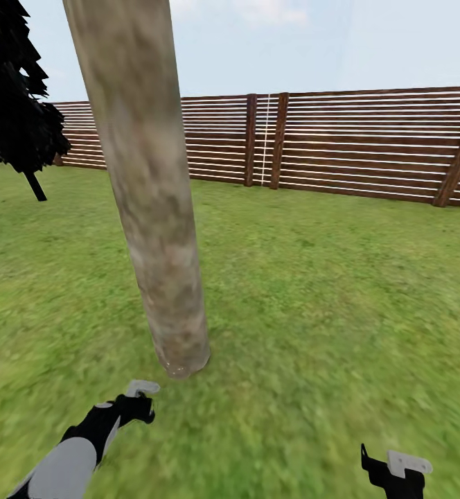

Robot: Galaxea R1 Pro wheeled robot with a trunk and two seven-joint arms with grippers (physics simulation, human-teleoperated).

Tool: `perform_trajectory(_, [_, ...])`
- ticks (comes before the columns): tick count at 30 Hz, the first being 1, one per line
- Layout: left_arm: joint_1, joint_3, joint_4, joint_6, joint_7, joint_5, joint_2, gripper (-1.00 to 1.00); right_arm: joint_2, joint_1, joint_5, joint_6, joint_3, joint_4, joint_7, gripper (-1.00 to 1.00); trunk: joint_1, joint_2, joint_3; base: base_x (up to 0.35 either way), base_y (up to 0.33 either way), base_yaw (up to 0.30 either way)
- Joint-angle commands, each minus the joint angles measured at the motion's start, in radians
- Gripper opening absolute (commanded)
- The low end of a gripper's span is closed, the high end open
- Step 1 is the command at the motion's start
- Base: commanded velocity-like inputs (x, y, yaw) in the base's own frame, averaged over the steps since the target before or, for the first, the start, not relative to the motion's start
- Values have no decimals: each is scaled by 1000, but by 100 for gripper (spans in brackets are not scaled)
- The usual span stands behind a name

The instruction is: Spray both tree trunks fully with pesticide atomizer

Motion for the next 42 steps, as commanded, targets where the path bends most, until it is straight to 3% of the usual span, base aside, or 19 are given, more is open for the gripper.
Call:
perform_trajectory(1, [-1, 6, -13, 7, -33, -4, 4, -100, 0, -1, 10, -4, -8, 1, 1, 100, 0, 0, -1, 0, 0, 0])
perform_trajectory(4, [-2, 2, -30, 8, -68, -11, -22, -100, 0, -1, 10, -4, -8, 1, 2, 100, 0, 0, -1, 0, 0, 0])
perform_trajectory(7, [-3, -1, -31, 10, -74, -13, -84, -100, 0, -1, 10, -4, -8, 1, 2, 100, 0, 0, -1, 0, 0, 0])
perform_trajectory(8, [-3, -1, -32, 11, -74, -14, -93, -100, 0, -1, 10, -4, -8, 1, 2, 100, 0, 0, -1, 0, 0, 0])
perform_trajectory(11, [-6, -14, -43, 15, -74, -19, -85, -100, 0, -1, 10, -4, -8, 1, 2, 100, 0, 0, -1, 0, 0, 0])
perform_trajectory(13, [-9, -18, -131, 58, -78, -13, -53, -100, 0, -1, 10, -4, -8, 1, 2, 100, 0, 0, -1, 0, 0, 0])
perform_trajectory(14, [-10, -21, -161, 94, -79, -14, -52, -100, 0, -1, 10, -4, -8, 2, 2, 100, 0, 0, -1, 0, 0, 0])
perform_trajectory(16, [-6, -55, -177, 116, -77, -17, -73, -100, 0, -1, 10, -4, -8, 2, 2, 100, 0, 0, -1, 0, 0, 0])
perform_trajectory(17, [-2, -109, -179, 122, -76, -17, -100, -100, 0, -1, 10, -4, -8, 2, 2, 100, 0, 0, -1, 0, 0, 0])
perform_trajectory(18, [-1, -136, -180, 124, -76, -15, -113, -100, 0, -1, 10, -4, -8, 2, 2, 100, 0, 0, -1, 0, 0, 0])
perform_trajectory(20, [-2, -161, -181, 125, -78, -11, -123, -100, 0, -1, 10, -4, -8, 2, 2, 100, 0, 0, -1, 0, 0, 0])
perform_trajectory(26, [-4, -160, -237, 128, -81, -6, -81, -100, 0, -1, 10, -4, -8, 2, 2, 100, 0, 0, -1, -25, 0, 0])
perform_trajectory(29, [-1, -169, -243, 127, -80, -8, -115, -100, 0, -1, 10, -4, -8, 2, 2, 100, 0, 0, -1, -303, 0, 0])
perform_trajectory(33, [-10, -174, -244, 129, -81, -8, -141, -100, 0, -1, 11, -4, -8, 2, 2, 100, 0, 0, -1, -132, 0, 0])
perform_trajectory(34, [-16, -175, -246, 130, -81, -7, -137, -100, 0, -1, 11, -4, -8, 2, 2, 100, 0, 0, -1, -10, 0, 0])
perform_trajectory(35, [-51, -166, -268, 163, -86, 23, -84, -100, 0, -1, 11, -4, -8, 2, 2, 100, 0, 0, -1, 0, 0, 0])
perform_trajectory(36, [-53, -172, -279, 187, -99, 52, -70, -100, 0, -1, 11, -4, -8, 2, 2, 100, 0, 0, -1, 0, 0, 0])
perform_trajectory(40, [-49, -201, -288, 196, -106, 64, -109, -100, 0, -1, 11, -4, -8, 2, 2, 100, 0, 0, -1, -151, 27, 0])
perform_trajectory(42, [-48, -255, -288, 199, -105, 67, -124, -100, 0, -1, 11, -4, -8, 2, 2, 100, 0, 0, -1, -246, 47, 0])
